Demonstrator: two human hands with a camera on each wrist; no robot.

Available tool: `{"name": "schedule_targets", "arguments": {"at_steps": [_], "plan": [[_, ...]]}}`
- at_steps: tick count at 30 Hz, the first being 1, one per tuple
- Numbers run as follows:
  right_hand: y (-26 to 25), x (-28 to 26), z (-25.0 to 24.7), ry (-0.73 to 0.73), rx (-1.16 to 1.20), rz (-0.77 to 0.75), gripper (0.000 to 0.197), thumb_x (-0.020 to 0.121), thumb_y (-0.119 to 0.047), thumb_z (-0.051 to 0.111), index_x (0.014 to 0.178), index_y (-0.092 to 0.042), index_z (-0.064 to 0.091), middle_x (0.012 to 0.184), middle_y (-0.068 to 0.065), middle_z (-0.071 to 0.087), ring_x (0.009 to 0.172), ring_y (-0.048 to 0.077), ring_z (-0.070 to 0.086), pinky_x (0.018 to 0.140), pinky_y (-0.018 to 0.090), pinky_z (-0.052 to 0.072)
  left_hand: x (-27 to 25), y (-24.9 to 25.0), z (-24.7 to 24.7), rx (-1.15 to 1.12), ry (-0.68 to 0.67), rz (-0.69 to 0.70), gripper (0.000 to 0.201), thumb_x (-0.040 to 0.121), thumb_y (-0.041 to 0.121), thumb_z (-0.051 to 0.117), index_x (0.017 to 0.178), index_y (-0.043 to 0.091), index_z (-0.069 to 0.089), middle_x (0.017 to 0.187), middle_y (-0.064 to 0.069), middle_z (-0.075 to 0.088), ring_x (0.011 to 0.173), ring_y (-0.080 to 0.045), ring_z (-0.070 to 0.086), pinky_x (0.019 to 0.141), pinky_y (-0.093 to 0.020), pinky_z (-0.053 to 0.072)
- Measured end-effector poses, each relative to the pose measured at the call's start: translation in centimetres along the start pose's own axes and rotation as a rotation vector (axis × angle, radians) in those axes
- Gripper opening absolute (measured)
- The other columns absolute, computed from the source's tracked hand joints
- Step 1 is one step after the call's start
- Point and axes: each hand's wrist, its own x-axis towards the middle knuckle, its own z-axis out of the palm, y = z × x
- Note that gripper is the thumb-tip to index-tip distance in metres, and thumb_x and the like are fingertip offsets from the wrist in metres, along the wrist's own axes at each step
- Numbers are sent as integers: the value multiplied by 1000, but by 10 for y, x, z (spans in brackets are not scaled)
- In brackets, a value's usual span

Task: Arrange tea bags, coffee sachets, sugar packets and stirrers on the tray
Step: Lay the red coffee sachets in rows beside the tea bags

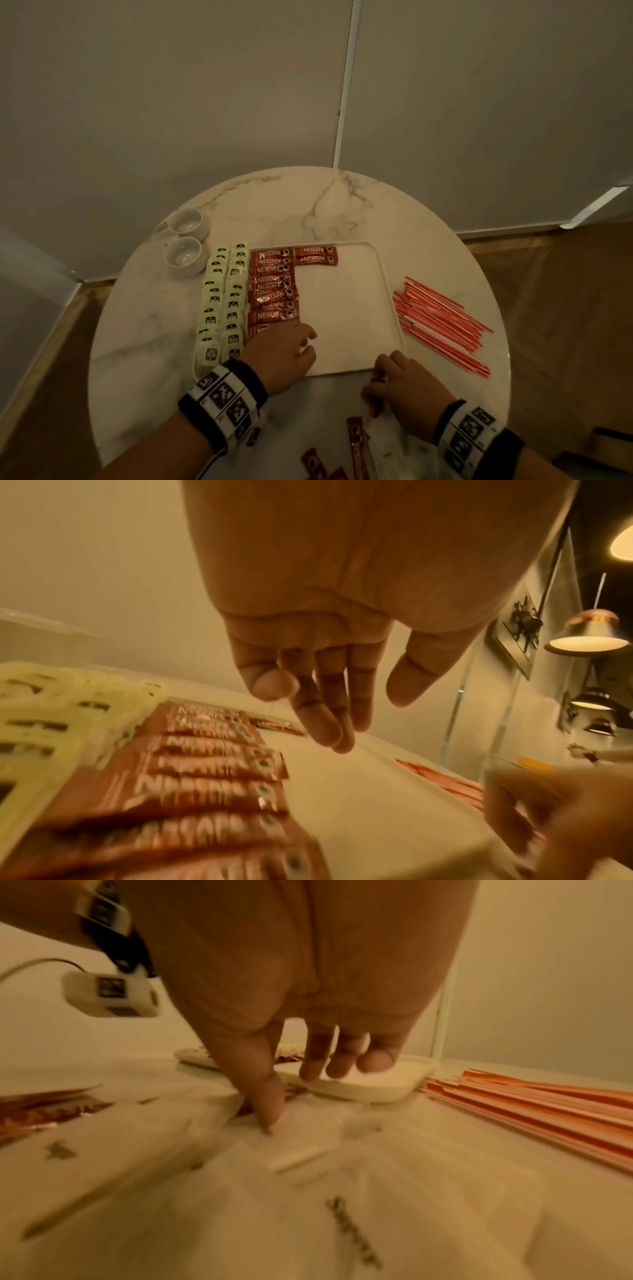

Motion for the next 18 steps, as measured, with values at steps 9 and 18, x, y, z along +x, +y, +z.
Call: {"name": "schedule_targets", "arguments": {"at_steps": [9, 18], "plan": [[8, -3, -25, 167, 153, 64, 16, 92, -30, 56, 106, -29, 63, 117, -9, 49, 105, 10, 43, 92, 24, 43, -10, 26, 16, 20, -123, 94, 36, 94, 42, 46, 126, 27, 52, 112, 9, 58, 91, -3, 47, 85, -22, 41], [-7, 5, -69, 756, 375, -102, 20, 76, -8, 74, 83, -21, 61, 102, -7, 56, 89, 7, 53, 73, 17, 46, 2, 43, -2, -808, -277, -89, 19, 92, 21, 59, 107, 10, 60, 85, -1, 72, 79, -10, 68, 68, -25, 51]]}}
